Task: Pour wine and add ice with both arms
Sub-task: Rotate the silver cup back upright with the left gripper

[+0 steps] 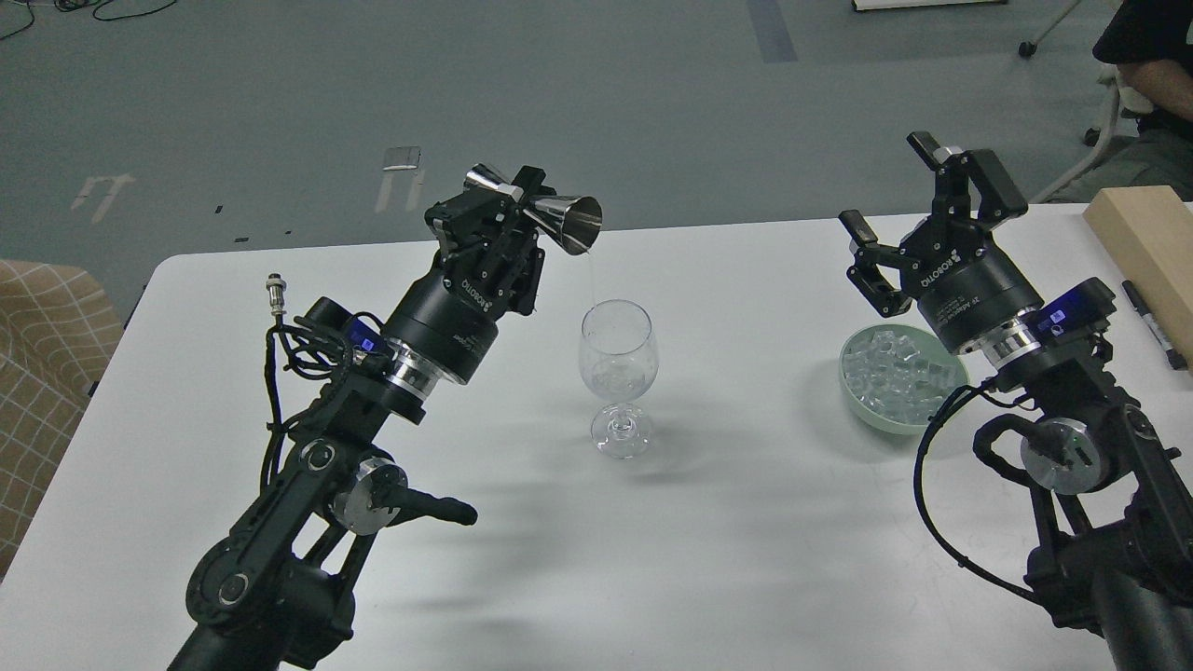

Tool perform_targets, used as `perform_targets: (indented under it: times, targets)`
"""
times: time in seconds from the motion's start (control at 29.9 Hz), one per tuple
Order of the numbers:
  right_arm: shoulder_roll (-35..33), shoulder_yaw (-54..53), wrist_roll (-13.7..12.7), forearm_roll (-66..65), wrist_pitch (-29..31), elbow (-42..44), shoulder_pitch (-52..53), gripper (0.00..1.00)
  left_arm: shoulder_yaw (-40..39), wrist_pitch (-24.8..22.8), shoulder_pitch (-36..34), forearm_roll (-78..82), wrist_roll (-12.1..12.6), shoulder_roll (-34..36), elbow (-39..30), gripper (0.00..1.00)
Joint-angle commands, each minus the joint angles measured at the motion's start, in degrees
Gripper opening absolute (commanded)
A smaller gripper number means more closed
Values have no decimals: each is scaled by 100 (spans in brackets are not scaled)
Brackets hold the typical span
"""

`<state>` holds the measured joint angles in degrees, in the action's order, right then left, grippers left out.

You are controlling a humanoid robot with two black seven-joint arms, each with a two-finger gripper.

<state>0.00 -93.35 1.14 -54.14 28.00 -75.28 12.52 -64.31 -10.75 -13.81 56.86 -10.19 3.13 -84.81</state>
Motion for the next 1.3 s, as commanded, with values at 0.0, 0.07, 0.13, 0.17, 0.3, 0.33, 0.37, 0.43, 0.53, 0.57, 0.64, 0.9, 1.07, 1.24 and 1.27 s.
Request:
perform_targets:
  times: [0.0,0.07,0.13,0.17,0.3,0.33,0.37,0.43,0.53,0.57,0.64,0.9,1.07,1.24,1.27]
  targets:
    - [0,-8,1,0,0,-4,4,100,15,12,1,18,-1,-6,-9,8]
    - [0,-8,1,0,0,-13,4,100,15,12,1,71,-18,-6,-17,8]
    - [0,-8,1,0,0,-13,4,100,15,20,10,80,-27,-32,-44,8]
    - [0,-8,1,0,0,-13,4,100,15,21,10,80,-36,-32,-44,8]
    - [0,-8,1,0,0,-4,4,100,24,21,19,115,-80,-32,-62,8]
    - [0,-8,1,0,0,4,-4,100,24,21,10,115,-80,-41,-70,8]
    - [0,1,1,0,0,4,-4,100,24,21,10,115,-89,-41,-70,8]
    - [0,-8,1,0,0,4,-4,100,33,21,10,115,-89,-41,-79,8]
    - [0,-8,1,0,0,13,-4,100,33,21,10,132,-106,-41,-105,8]
    - [0,-8,1,0,0,13,-4,100,33,21,10,150,-115,-41,-105,8]
    - [0,-8,1,0,0,22,4,100,33,21,19,211,-211,-50,-105,8]
    - [0,-8,1,-9,0,31,4,100,41,21,-16,378,-335,-67,-114,8]
    - [0,-8,1,0,0,31,4,100,138,12,-122,378,-343,-15,-114,8]
    - [0,-8,1,-9,0,66,4,100,138,-6,-131,668,-343,3,-114,8]
    - [0,-8,1,0,0,66,4,100,147,-32,-131,764,-343,12,-114,9]
